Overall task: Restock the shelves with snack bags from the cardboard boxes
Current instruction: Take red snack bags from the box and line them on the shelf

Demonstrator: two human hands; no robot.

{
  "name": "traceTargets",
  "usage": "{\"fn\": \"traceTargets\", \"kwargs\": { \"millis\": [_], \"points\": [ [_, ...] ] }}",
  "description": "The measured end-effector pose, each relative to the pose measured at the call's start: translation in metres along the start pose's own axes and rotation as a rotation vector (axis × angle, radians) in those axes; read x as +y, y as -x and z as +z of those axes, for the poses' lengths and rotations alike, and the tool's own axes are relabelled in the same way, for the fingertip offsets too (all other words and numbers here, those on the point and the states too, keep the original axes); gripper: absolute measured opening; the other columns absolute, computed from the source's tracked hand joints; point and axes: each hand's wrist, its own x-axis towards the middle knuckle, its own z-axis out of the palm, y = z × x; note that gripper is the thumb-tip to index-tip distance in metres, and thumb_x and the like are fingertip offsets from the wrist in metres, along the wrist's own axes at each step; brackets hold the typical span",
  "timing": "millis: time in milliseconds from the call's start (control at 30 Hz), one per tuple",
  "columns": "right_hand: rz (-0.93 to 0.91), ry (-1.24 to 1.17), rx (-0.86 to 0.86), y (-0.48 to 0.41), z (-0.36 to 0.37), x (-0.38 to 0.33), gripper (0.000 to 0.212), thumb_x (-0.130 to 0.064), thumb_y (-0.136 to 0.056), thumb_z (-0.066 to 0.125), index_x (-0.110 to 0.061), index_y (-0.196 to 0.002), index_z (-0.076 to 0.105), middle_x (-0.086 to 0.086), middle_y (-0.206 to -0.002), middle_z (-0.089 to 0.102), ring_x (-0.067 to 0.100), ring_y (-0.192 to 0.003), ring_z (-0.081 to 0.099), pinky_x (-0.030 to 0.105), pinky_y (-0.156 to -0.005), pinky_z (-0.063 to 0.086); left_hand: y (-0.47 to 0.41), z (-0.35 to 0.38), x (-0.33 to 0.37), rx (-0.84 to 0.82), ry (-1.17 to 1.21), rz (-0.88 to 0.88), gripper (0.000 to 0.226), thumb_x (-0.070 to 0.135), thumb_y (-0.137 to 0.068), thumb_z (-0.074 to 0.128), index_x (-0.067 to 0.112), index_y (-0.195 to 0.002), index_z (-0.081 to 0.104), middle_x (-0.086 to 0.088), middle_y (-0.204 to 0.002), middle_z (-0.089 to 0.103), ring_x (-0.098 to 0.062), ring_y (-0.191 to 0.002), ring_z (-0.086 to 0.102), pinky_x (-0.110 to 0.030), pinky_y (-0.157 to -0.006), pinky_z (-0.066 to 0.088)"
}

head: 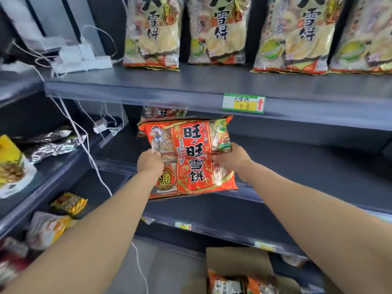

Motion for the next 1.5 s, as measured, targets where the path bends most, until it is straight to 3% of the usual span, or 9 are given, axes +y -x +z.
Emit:
{"fn": "traceTargets", "kwargs": {
  "millis": [133, 300, 567, 767, 900, 1000, 1133, 1367, 1500],
  "points": [
    [-0.042, 0.059, 0.045, -0.034, 0.042, -0.019, 0.042, -0.022, -0.079, 0.076, -0.013, -0.115, 0.055, 0.006, -0.111, 0.068, 0.025, -0.100, 0.065, 0.044, -0.091, 0.054, -0.047, -0.011, -0.007, 0.020, 0.235, -0.108, 0.025, 0.015, -0.100, 0.037, 0.015, -0.087, 0.058, -0.014, -0.091, 0.057, -0.024, -0.053, 0.055, -0.037, -0.058, 0.056],
    [0.009, 0.043, 0.134, -0.080, 0.101, -0.033, 0.032, -0.024, -0.079, 0.076, -0.023, -0.100, 0.052, 0.002, -0.106, 0.068, 0.022, -0.100, 0.065, 0.040, -0.092, 0.053, -0.124, -0.025, -0.015, -0.002, 0.326, -0.151, 0.036, 0.011, -0.101, 0.040, 0.012, -0.136, 0.050, -0.012, -0.119, 0.060, -0.030, -0.074, 0.066, -0.032, -0.070, 0.056],
    [0.081, 0.024, 0.243, -0.150, 0.177, -0.041, 0.037, -0.019, -0.086, 0.064, -0.017, -0.123, 0.059, 0.004, -0.107, 0.069, 0.022, -0.088, 0.065, 0.032, -0.076, 0.055, -0.235, -0.038, -0.029, -0.086, 0.217, -0.084, 0.032, 0.008, -0.098, 0.043, 0.007, -0.127, 0.056, -0.018, -0.124, 0.062, -0.033, -0.107, 0.064, -0.043, -0.096, 0.052],
    [0.099, 0.050, 0.324, -0.180, 0.194, -0.045, 0.031, -0.016, -0.089, 0.058, -0.018, -0.120, 0.061, 0.003, -0.095, 0.067, 0.016, -0.068, 0.058, 0.025, -0.054, 0.045, -0.273, -0.029, -0.032, -0.160, 0.218, -0.039, 0.034, 0.010, -0.099, 0.038, 0.007, -0.128, 0.055, -0.015, -0.117, 0.063, -0.026, -0.090, 0.063, -0.043, -0.093, 0.053],
    [0.125, 0.156, 0.291, -0.188, 0.196, -0.044, 0.032, -0.017, -0.088, 0.057, -0.017, -0.119, 0.058, -0.003, -0.084, 0.061, 0.008, -0.058, 0.049, 0.021, -0.045, 0.035, -0.280, -0.023, -0.030, -0.181, 0.112, 0.042, 0.039, 0.017, -0.094, 0.053, 0.007, -0.131, 0.048, -0.016, -0.131, 0.055, -0.032, -0.106, 0.062, -0.036, -0.090, 0.052],
    [0.157, 0.237, 0.221, -0.189, 0.200, -0.037, 0.058, -0.017, -0.084, 0.060, -0.025, -0.138, 0.040, -0.002, -0.096, 0.064, 0.013, -0.064, 0.054, 0.023, -0.055, 0.044, -0.267, -0.016, -0.035, -0.154, -0.093, 0.007, 0.067, 0.017, -0.088, 0.065, 0.007, -0.143, 0.028, -0.018, -0.147, 0.026, -0.038, -0.114, 0.055, -0.036, -0.092, 0.047],
    [0.216, 0.304, 0.197, -0.192, 0.210, -0.030, 0.087, -0.017, -0.081, 0.063, -0.039, -0.148, 0.013, 0.010, -0.125, 0.055, 0.031, -0.101, 0.060, 0.034, -0.071, 0.055, -0.253, 0.001, -0.050, -0.363, -0.074, -0.033, 0.081, 0.014, -0.079, 0.075, 0.017, -0.141, 0.023, -0.013, -0.133, 0.045, -0.033, -0.103, 0.062, -0.045, -0.087, 0.056],
    [0.203, 0.142, 0.171, -0.197, 0.215, -0.033, 0.093, -0.017, -0.083, 0.067, -0.042, -0.149, 0.007, 0.012, -0.137, 0.042, 0.025, -0.090, 0.059, 0.023, -0.045, 0.044, -0.266, 0.011, -0.053, -0.378, -0.003, 0.038, 0.090, 0.006, -0.084, 0.069, 0.026, -0.150, 0.010, -0.011, -0.143, 0.039, -0.027, -0.115, 0.055, -0.027, -0.087, 0.047],
    [0.173, 0.098, 0.162, -0.189, 0.210, -0.031, 0.083, -0.019, -0.081, 0.067, -0.035, -0.145, 0.015, 0.009, -0.135, 0.046, 0.027, -0.113, 0.055, 0.035, -0.076, 0.055, -0.264, 0.007, -0.056, -0.399, -0.015, 0.054, 0.092, 0.007, -0.084, 0.069, 0.025, -0.151, 0.009, -0.010, -0.144, 0.038, -0.027, -0.126, 0.047, -0.032, -0.098, 0.040]
  ]
}}
